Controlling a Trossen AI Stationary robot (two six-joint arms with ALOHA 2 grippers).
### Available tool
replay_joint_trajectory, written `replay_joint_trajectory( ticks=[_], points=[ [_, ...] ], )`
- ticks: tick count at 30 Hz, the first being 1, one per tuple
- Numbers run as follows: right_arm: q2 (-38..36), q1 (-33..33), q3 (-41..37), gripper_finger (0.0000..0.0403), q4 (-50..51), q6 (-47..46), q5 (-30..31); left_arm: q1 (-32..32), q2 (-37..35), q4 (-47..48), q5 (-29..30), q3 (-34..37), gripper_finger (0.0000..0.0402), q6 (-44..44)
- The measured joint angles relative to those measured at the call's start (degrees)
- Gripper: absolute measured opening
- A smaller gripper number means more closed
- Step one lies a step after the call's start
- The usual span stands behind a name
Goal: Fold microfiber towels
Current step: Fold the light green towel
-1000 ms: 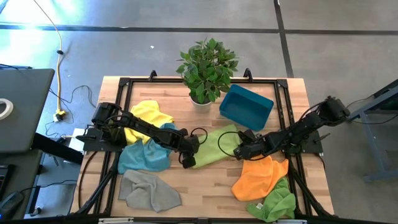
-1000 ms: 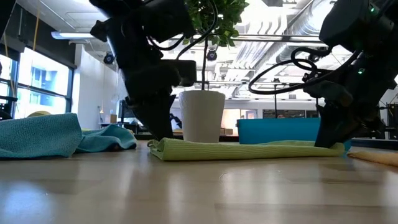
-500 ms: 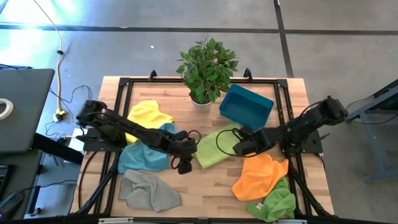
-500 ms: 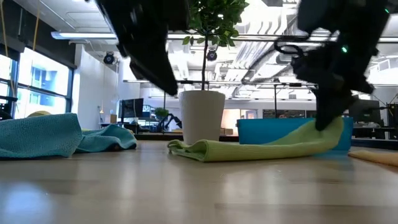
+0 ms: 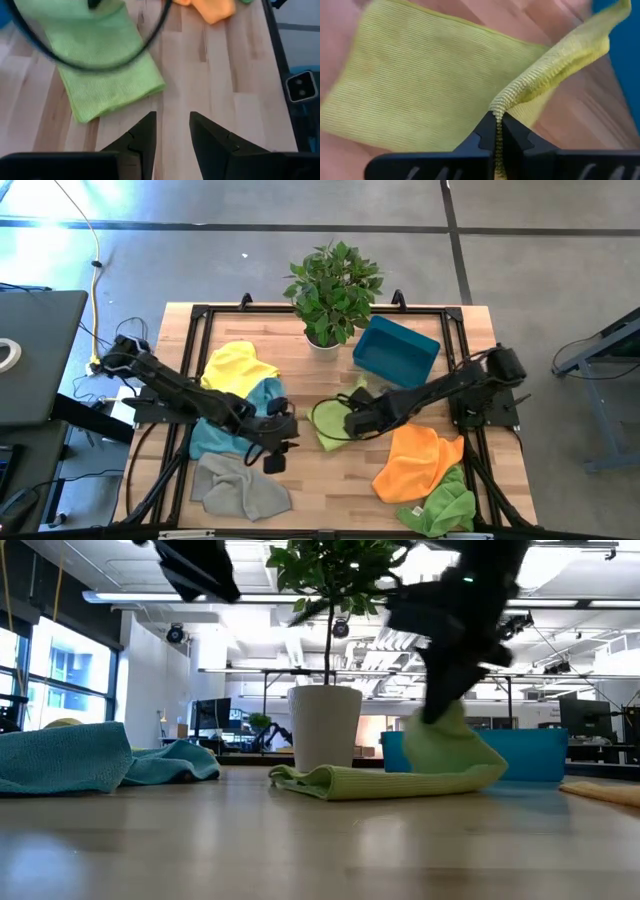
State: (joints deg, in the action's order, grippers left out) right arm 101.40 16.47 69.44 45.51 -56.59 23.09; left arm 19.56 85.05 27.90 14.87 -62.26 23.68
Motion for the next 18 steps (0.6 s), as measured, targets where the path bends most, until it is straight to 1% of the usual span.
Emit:
replay_joint_trajectory(
  ticks=[5,10,15,18],
  points=[
    [6.64,0.45,8.12,0.0000,0.85,1.56,-2.22,2.91,-3.87,4.08,3.07,-0.04,0.0107,0.18],
    [10.98,2.07,14.79,0.0000,1.61,1.49,-2.27,5.60,-7.37,8.48,6.16,-0.02,0.0107,0.94],
    [12.81,3.59,19.14,0.0000,1.34,1.11,-1.30,7.99,-10.09,11.45,9.29,0.02,0.0107,1.66],
    [12.83,4.01,20.25,0.0000,0.61,1.05,-0.35,9.15,-11.18,12.22,10.36,0.01,0.0107,1.71]
  ],
)
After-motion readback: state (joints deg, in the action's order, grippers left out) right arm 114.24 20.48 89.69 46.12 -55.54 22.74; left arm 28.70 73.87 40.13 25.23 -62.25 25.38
